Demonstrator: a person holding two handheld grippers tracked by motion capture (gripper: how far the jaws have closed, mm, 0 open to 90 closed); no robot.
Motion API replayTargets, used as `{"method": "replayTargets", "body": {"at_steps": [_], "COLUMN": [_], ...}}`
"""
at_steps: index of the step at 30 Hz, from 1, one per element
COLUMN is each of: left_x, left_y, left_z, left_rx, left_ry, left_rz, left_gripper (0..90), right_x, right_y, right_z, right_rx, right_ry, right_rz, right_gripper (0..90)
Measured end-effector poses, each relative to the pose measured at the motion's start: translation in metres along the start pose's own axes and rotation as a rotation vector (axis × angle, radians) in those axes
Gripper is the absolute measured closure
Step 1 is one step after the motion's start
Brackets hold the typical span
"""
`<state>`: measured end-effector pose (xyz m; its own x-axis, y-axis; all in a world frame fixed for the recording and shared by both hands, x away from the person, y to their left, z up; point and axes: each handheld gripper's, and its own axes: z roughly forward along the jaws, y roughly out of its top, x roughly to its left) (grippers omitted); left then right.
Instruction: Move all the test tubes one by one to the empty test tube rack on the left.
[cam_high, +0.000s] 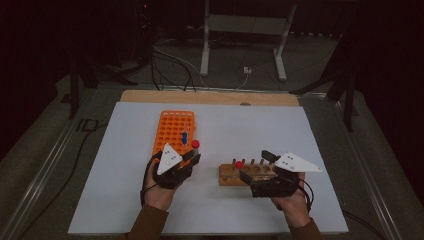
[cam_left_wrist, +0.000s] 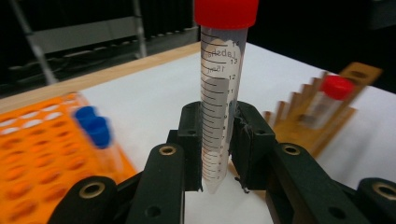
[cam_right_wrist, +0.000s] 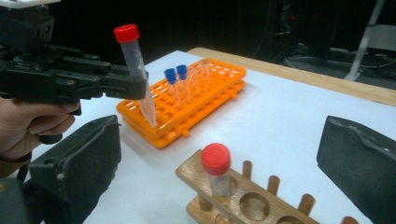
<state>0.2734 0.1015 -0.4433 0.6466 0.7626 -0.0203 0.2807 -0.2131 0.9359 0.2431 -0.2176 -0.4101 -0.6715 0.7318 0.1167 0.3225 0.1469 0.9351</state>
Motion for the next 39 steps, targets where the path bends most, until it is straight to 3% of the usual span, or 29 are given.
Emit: {"method": "replayTargets", "body": {"at_steps": [7, 13, 21, 31, 39], "left_x": [0.017, 0.025, 0.026, 0.03, 0.029], "left_y": [-0.007, -0.015, -0.023, -0.039, -0.045], "left_z": [0.005, 0.014, 0.024, 0.031, 0.038], "left_rx": [0.001, 0.007, 0.037, 0.108, 0.172], "left_ry": [0.091, 0.136, 0.15, 0.166, 0.173], "left_rz": [-0.006, -0.013, -0.017, -0.048, -0.04], "left_gripper": [75.1, 75.2, 75.2, 75.2, 75.4], "right_x": [-0.002, -0.003, -0.005, -0.004, -0.007], "right_y": [0.0, 0.001, 0.001, 0.0, -0.001], "right_z": [-0.003, -0.004, -0.007, -0.005, -0.006], "right_rx": [-0.006, -0.011, -0.017, -0.005, -0.003], "right_ry": [-0.016, -0.022, -0.022, -0.022, -0.027], "right_rz": [0.003, 0.002, 0.006, -0.006, 0.002], "right_gripper": [0.0, 0.0, 0.1, 0.1, 0.1]}}
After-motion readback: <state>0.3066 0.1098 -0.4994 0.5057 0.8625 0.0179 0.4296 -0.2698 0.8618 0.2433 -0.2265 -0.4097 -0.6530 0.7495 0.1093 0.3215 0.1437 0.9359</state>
